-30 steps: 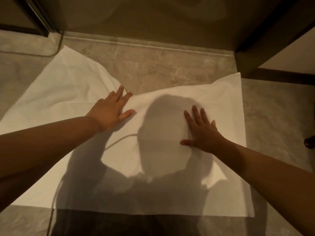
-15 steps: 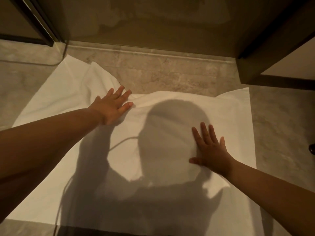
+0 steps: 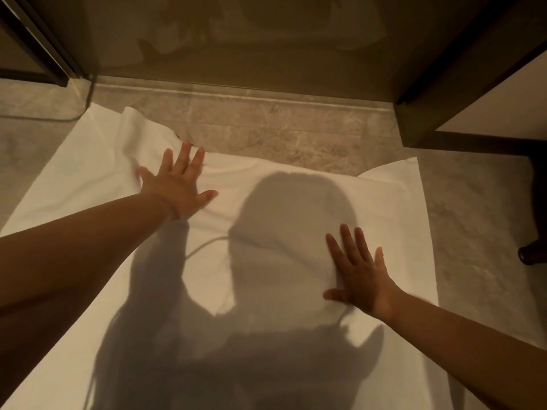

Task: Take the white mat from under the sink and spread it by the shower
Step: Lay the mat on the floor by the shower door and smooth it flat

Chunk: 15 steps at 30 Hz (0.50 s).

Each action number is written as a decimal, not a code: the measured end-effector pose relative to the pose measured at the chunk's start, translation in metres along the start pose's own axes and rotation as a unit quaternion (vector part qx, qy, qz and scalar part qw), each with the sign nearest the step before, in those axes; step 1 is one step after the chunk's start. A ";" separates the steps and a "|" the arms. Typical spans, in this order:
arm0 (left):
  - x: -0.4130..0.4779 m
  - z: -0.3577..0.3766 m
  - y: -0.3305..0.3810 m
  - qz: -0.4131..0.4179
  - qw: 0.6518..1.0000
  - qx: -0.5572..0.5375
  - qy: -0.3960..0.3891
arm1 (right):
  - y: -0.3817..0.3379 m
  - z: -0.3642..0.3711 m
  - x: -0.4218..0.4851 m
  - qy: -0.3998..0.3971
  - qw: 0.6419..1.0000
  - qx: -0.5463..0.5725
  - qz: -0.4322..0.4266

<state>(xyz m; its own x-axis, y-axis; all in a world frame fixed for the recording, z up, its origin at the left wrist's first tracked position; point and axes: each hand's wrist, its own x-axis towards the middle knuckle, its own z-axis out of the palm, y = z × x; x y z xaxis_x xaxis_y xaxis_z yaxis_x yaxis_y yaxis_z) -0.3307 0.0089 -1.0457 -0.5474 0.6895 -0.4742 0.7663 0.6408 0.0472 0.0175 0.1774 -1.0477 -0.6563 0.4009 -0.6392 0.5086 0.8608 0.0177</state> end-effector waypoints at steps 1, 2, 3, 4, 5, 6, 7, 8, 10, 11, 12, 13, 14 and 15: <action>-0.002 0.002 0.004 0.006 1.000 0.013 0.022 | 0.000 -0.002 -0.001 0.006 1.000 0.008 -0.006; -0.004 0.004 0.008 0.028 0.998 0.030 0.050 | 0.000 -0.006 -0.001 0.024 1.000 0.014 -0.014; -0.007 0.008 0.014 0.065 0.994 0.048 0.071 | 0.001 -0.012 -0.002 0.059 0.998 0.021 -0.022; -0.008 0.012 0.021 0.108 0.989 0.067 0.079 | 0.004 -0.020 0.000 0.110 0.993 0.039 -0.026; -0.010 0.017 0.027 0.145 0.983 0.085 0.076 | 0.008 -0.029 0.004 0.161 0.984 0.069 -0.021; -0.012 0.022 0.032 0.172 0.978 0.100 0.067 | 0.013 -0.039 0.011 0.206 0.973 0.104 -0.005; -0.013 0.027 0.035 0.186 0.975 0.112 0.056 | 0.020 -0.049 0.020 0.233 0.963 0.136 0.017; -0.014 0.032 0.037 0.192 0.973 0.120 0.047 | 0.027 -0.058 0.031 0.238 0.958 0.155 0.040; -0.018 0.038 0.036 0.192 0.972 0.126 0.047 | 0.039 -0.067 0.050 0.210 0.961 0.164 0.079; -0.020 0.040 0.035 0.191 0.972 0.128 0.055 | 0.043 -0.069 0.057 0.194 0.962 0.168 0.095; -0.021 0.040 0.035 0.190 0.971 0.129 0.063 | 0.046 -0.070 0.062 0.183 0.962 0.172 0.107; -0.023 0.041 0.034 0.188 0.971 0.129 0.067 | 0.048 -0.072 0.064 0.178 0.962 0.171 0.113; -0.024 0.042 0.034 0.188 0.971 0.131 0.070 | 0.050 -0.072 0.065 0.182 0.964 0.159 0.115; -0.025 0.043 0.033 0.189 0.970 0.137 0.074 | 0.052 -0.074 0.066 0.193 0.964 0.139 0.116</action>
<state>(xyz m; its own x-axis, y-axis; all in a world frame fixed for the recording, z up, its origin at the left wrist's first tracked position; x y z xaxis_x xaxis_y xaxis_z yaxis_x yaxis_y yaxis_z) -0.2769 -0.0020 -1.0700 -0.2373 0.9113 -0.3365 0.9709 0.2338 -0.0515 -0.0409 0.2715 -1.0324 -0.6375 0.7059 -0.3089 0.7616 0.6379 -0.1142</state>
